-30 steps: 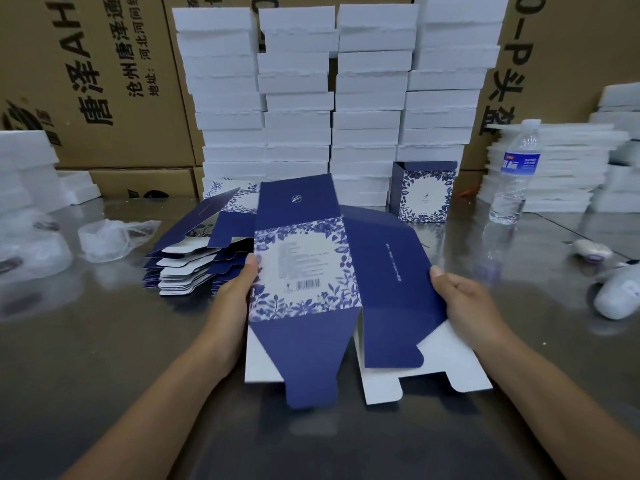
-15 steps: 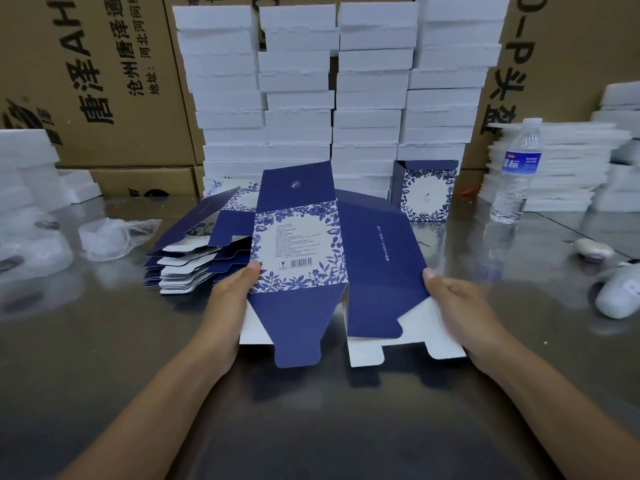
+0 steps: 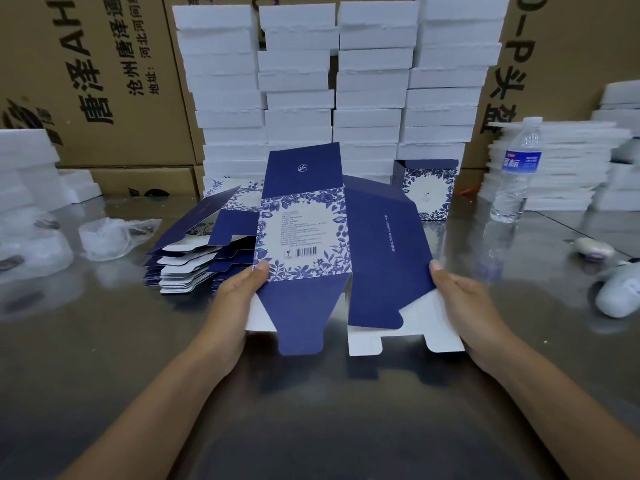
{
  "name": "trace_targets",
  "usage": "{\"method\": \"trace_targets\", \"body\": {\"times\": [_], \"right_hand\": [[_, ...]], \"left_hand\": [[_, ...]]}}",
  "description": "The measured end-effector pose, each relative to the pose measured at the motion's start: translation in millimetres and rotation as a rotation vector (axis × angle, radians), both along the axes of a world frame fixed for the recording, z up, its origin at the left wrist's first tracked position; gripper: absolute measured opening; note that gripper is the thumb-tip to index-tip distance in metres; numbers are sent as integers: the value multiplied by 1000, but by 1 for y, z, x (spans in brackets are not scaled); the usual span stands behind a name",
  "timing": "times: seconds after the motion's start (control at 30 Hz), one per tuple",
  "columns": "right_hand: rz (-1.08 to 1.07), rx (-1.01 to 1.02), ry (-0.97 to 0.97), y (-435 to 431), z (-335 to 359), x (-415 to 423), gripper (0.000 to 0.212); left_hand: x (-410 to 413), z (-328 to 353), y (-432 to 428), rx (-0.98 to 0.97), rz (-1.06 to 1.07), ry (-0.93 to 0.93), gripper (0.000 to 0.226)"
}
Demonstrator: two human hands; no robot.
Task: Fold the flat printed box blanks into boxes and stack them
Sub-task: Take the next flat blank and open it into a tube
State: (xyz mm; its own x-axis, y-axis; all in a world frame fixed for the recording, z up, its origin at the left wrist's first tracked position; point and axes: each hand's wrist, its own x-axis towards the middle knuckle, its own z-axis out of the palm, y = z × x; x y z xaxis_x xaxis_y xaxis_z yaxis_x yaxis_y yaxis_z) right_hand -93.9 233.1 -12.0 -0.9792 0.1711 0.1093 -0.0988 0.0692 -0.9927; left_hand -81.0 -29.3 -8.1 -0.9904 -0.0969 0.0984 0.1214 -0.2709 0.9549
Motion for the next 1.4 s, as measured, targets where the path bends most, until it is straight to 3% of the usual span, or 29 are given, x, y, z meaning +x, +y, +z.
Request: {"method": "trace_targets", "body": {"times": [0.27, 0.33, 0.43, 0.53, 0.6, 0.67, 0.77, 0.83, 0.9, 1.0, 1.1, 1.2, 1.3, 1.4], "right_hand": [[35, 150, -40, -3, -1, 1, 43], [-6, 305, -6, -6, -2, 1, 48], [-70, 696, 97, -15, -4, 7, 50], [-110, 842, 149, -17, -9, 12, 49], [-91, 808, 147, -16, -11, 14, 53], [35, 742, 140, -17, -10, 15, 78], [213, 681, 201, -22, -10, 16, 98], [238, 682, 243, -22, -11, 13, 105], [202, 634, 281, -21, -10, 13, 88], [138, 589, 341, -22, -9, 15, 54], [42, 570, 447, -23, -11, 15, 52], [-34, 525, 535, -25, -10, 15, 36], [63, 417, 451, -27, -9, 16, 28], [201, 299, 338, -32, -8, 16, 32]], "left_hand": [[2, 4, -2, 167, -7, -74, 27], [3, 4, 0, 141, -42, -64, 38], [5, 4, 4, 102, -96, -46, 38], [3, 3, 5, 112, -73, -30, 29], [1, 2, 5, 97, -101, 8, 35], [0, 0, 8, 16, -117, 51, 39], [0, -14, 9, -427, -57, 197, 15], [-1, -24, 8, -740, -83, 289, 28], [1, -27, 7, -878, -157, 321, 55], [1, -26, 8, -898, -196, 355, 77], [2, -23, 9, -827, -142, 330, 81], [0, -24, 8, -767, -93, 320, 85], [-2, -24, 8, -752, -66, 321, 91], [-3, -22, 8, -717, 6, 298, 81]]}}
